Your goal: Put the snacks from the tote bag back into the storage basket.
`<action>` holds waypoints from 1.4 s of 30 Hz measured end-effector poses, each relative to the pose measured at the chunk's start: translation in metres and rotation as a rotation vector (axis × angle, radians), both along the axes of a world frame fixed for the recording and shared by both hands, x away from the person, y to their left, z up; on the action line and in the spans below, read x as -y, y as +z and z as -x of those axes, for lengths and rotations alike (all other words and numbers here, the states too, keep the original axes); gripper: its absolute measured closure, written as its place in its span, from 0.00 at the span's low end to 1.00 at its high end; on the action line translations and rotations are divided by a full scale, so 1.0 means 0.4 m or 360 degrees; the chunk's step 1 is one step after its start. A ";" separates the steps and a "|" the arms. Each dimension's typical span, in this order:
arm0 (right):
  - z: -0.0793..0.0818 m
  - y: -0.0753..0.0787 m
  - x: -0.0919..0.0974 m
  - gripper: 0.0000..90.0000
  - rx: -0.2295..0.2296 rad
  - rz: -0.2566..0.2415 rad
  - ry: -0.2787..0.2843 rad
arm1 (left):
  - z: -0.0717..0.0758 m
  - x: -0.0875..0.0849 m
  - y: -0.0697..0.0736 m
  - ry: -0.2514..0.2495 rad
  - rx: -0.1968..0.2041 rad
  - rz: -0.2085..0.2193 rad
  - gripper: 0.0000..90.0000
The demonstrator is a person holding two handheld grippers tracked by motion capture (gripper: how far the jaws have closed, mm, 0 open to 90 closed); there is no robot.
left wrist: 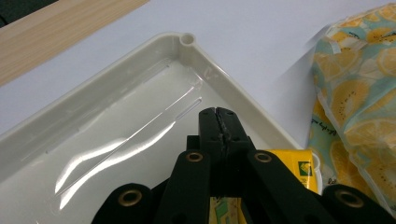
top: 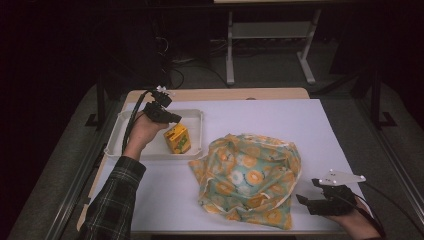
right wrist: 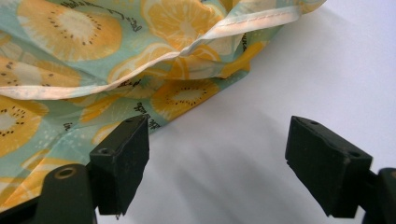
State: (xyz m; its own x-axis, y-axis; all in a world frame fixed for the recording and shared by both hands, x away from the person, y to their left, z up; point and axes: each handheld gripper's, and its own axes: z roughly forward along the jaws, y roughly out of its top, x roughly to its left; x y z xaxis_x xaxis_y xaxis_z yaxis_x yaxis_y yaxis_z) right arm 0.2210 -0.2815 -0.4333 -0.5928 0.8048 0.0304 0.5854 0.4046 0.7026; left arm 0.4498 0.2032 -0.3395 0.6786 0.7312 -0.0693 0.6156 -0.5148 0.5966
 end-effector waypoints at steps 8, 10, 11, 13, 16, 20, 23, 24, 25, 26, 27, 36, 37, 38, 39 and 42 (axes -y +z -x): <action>0.000 0.000 0.000 0.23 0.0000 0.0001 -0.0001 | 0.004 0.005 -0.002 -0.0040 -0.0030 -0.0009 1.00; 0.000 0.000 0.000 0.23 0.0000 0.0001 -0.0001 | 0.006 0.010 -0.003 -0.0053 -0.0032 -0.0009 1.00; 0.000 -0.001 0.000 0.23 0.0000 0.0001 -0.0001 | 0.006 0.012 -0.003 -0.0063 -0.0029 -0.0006 1.00; 0.000 0.000 0.000 0.23 0.0000 0.0001 -0.0002 | 0.009 0.017 -0.002 -0.0083 -0.0040 -0.0001 1.00; 0.000 0.000 0.001 0.23 0.0001 0.0001 -0.0003 | 0.011 0.023 -0.001 -0.0113 -0.0049 -0.0007 1.00; 0.000 0.000 0.000 0.23 0.0001 0.0002 -0.0003 | 0.015 0.027 -0.001 -0.0132 -0.0058 -0.0006 1.00; 0.000 0.000 0.001 0.23 0.0001 0.0002 -0.0004 | 0.018 0.029 0.000 -0.0141 -0.0065 -0.0001 1.00; 0.000 0.000 0.001 0.23 0.0002 0.0002 -0.0004 | 0.019 0.029 0.001 -0.0152 -0.0068 0.0002 1.00; 0.000 0.000 0.000 0.23 0.0002 0.0002 -0.0004 | 0.019 0.029 0.000 -0.0165 -0.0072 -0.0003 1.00; 0.000 0.000 0.000 0.23 0.0002 0.0002 -0.0004 | 0.021 0.031 -0.001 -0.0154 -0.0080 0.0013 1.00; 0.000 0.000 0.000 0.23 0.0001 0.0003 -0.0004 | 0.021 0.029 -0.001 -0.0188 -0.0094 -0.0018 1.00; 0.000 0.000 0.000 0.23 0.0004 0.0005 -0.0004 | 0.021 0.033 -0.003 -0.0211 -0.0116 -0.0017 1.00; 0.000 0.000 0.000 0.23 0.0001 0.0005 -0.0006 | 0.023 0.036 -0.005 -0.0200 -0.0107 0.0003 1.00; 0.000 0.000 0.000 0.23 0.0001 0.0005 -0.0006 | 0.022 0.038 -0.005 -0.0207 -0.0103 -0.0006 1.00; 0.000 0.000 0.000 0.23 0.0001 0.0004 -0.0006 | 0.020 0.040 -0.005 -0.0200 -0.0107 -0.0002 1.00; 0.000 0.001 0.000 0.23 0.0005 0.0006 -0.0003 | 0.018 0.043 -0.007 -0.0218 -0.0104 -0.0014 1.00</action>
State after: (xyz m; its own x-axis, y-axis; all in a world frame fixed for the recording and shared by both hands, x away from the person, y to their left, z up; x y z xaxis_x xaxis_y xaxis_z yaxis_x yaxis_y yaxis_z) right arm 0.2208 -0.2815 -0.4331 -0.5911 0.8061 0.0259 0.5842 0.4058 0.7029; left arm 0.4427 0.1861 -0.3424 0.7662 0.6331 -0.1103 0.5767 -0.6017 0.5526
